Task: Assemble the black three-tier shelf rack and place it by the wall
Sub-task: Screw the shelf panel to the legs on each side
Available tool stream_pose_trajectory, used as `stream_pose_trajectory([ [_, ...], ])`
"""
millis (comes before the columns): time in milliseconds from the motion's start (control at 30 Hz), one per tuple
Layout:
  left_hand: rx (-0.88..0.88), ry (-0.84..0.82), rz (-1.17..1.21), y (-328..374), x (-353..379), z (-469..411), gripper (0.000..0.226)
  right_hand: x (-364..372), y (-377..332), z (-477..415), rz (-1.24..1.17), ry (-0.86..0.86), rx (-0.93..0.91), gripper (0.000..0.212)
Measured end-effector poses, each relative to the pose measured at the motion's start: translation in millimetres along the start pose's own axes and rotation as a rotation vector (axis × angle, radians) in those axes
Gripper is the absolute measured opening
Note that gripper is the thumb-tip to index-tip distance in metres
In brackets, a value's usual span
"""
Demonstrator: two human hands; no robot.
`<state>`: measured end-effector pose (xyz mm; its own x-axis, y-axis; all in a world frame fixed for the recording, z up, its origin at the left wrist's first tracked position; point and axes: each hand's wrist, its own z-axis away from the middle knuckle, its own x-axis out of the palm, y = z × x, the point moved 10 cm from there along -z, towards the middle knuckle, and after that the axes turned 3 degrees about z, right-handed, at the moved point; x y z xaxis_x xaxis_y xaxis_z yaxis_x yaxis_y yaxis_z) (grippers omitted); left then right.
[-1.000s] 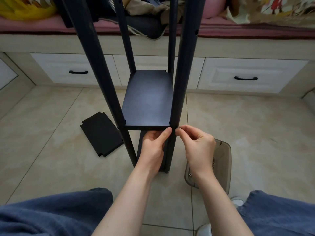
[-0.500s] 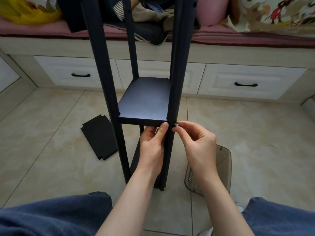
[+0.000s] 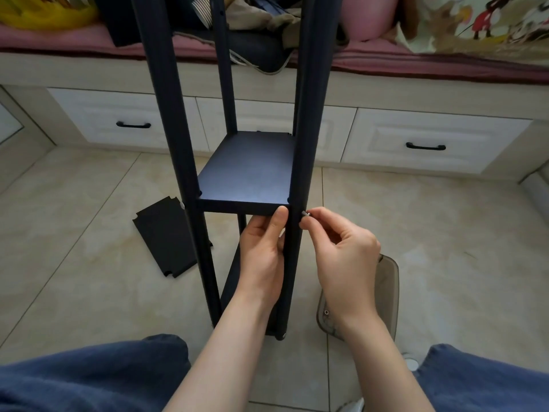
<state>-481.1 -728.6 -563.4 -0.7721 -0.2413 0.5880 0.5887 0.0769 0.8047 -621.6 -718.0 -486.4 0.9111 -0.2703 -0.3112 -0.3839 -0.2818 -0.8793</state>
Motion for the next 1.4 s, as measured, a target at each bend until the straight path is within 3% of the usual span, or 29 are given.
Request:
stream_pose_trajectory([
  [333, -0.013, 0.007, -0.012, 2, 3, 0, 0.028, 4, 28, -6, -0.205, -0.067, 0.268, 0.006],
  [533, -0.022, 0.032, -0.021, -1, 1, 2, 0.033, -2, 14, -5, -0.069, -0.033, 0.158, 0.005],
  [700, -0.008, 0.030, 0.000, 2, -1, 2, 0.029, 4, 21, -9, -0.130, -0.130, 0.225, 0.008],
  [867, -0.008, 0.035, -0.009, 0, -3, 2, 0.024, 4, 23, -8, -0.120, -0.115, 0.242, 0.008],
  [1033, 0.000, 0.023, -0.044, 1, -3, 1, 0.026, 5, 12, -7, 0.087, -0.073, 0.140, 0.007],
  [1200, -0.012, 0.015, -0.083, 3, -1, 4, 0.040, 15, 39, -2, -0.235, -0.168, 0.392, 0.005],
  [1300, 0.014, -0.003, -0.157, 6, 3, 6, 0.061, 16, 43, -2, -0.258, -0.184, 0.403, 0.005],
  [1400, 0.042, 0.028, -0.215, 8, -1, 6, 0.060, 16, 44, -3, -0.267, -0.212, 0.383, 0.005],
])
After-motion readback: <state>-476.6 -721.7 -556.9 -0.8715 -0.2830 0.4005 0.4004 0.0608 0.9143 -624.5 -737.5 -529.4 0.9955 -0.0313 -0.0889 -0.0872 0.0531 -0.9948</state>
